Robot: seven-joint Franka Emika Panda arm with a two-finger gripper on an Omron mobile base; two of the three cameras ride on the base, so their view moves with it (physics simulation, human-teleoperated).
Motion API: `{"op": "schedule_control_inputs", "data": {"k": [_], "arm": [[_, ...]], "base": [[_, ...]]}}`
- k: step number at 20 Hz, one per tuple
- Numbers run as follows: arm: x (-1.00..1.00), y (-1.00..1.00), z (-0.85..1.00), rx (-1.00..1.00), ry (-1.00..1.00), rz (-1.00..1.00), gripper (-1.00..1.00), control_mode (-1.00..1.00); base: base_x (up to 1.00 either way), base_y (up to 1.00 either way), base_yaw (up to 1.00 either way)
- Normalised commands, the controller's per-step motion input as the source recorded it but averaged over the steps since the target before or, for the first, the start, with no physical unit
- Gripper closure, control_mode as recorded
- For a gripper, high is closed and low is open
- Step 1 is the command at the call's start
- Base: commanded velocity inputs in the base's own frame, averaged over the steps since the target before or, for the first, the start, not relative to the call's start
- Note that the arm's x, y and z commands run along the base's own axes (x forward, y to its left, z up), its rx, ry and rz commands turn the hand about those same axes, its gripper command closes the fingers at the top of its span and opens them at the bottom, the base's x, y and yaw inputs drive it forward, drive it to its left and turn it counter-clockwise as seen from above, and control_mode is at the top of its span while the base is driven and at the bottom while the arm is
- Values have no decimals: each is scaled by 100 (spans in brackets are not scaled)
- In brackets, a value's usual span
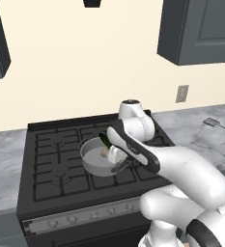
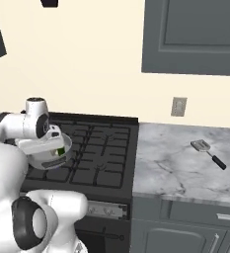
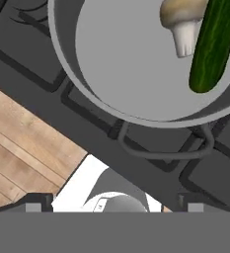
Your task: Put the mushroom and cucumber in the pot. Retrieve the spatula and lightly stir the vegetables in the pot.
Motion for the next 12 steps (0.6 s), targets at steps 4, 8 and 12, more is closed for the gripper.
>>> {"op": "schedule_control_inputs", "data": {"k": [4,8,12], "arm": [[-64,-61,31,3,0,-3,-100,-100],[-54,-28,36,0,0,0,-100,-100],[-12,-1,3,0,0,0,-100,-100]], "base": [[0,0,0],[0,0,0],[0,0,0]]}}
